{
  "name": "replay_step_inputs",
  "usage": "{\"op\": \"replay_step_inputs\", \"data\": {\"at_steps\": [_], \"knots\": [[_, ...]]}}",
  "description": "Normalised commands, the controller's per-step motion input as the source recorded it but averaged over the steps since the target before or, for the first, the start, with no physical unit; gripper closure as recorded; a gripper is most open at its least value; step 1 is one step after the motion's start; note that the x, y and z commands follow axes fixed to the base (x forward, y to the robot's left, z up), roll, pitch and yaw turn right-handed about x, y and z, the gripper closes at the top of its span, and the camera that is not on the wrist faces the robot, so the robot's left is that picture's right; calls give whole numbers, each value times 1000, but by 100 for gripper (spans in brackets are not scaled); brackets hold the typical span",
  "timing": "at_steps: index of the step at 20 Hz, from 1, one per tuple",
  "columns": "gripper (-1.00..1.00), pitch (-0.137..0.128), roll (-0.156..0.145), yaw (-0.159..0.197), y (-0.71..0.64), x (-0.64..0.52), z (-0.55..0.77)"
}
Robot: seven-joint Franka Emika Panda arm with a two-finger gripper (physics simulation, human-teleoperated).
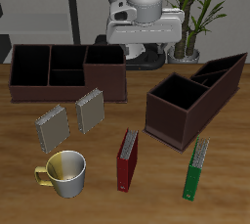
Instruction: Place the green book into the back desk caddy's left compartment and place the white-yellow mug into the back desk caddy's right compartment
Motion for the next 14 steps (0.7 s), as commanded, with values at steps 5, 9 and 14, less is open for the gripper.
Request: {"op": "replay_step_inputs", "data": {"at_steps": [5,9,14], "knots": [[-100,-22,-16,12,260,356,115],[-100,-36,-34,-57,226,511,226],[-100,8,14,-23,379,415,88]]}}
